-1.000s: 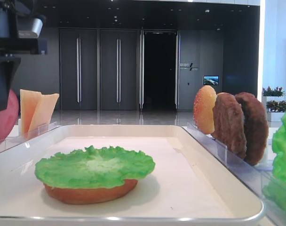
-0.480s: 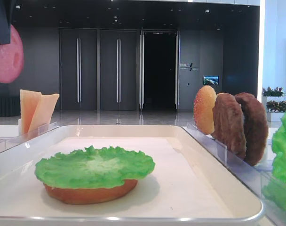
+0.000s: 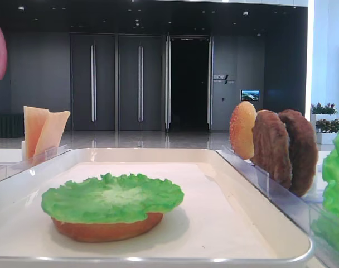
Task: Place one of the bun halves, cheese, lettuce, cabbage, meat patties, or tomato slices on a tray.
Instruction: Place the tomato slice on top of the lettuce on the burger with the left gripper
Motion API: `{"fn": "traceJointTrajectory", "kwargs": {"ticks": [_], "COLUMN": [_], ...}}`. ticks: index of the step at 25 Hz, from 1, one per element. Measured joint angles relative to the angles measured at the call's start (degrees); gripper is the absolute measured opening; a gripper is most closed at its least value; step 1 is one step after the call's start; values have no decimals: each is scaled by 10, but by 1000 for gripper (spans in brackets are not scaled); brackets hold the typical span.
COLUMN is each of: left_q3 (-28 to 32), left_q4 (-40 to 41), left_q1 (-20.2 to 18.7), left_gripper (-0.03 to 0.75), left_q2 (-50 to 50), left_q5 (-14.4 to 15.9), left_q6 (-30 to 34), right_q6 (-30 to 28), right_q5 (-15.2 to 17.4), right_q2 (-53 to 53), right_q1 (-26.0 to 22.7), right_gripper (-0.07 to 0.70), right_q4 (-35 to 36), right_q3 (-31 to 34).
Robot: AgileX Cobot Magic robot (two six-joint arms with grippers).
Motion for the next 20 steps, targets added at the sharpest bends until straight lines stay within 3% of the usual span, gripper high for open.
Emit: {"fn": "traceJointTrajectory", "kwargs": {"ticks": [9,15,17,20], "left_q3": [144,173,173,173], "left_q4": [-25,-25,-32,-80], "left_q1": [0,0,0,0], "left_gripper": [48,48,48,47], "left_q2": [-177,-240,-242,-242], "left_q5": [3,3,-5,-49], "left_q6": [-22,-41,-41,-20], "right_q6": [0,0,0,0], "right_q5": [0,0,0,0], "right_q2": [0,0,0,0], "right_q1": [0,0,0,0], "right_gripper": [365,365,365,365], "right_q4": [0,0,0,0], "right_q3": [0,0,0,0]}}
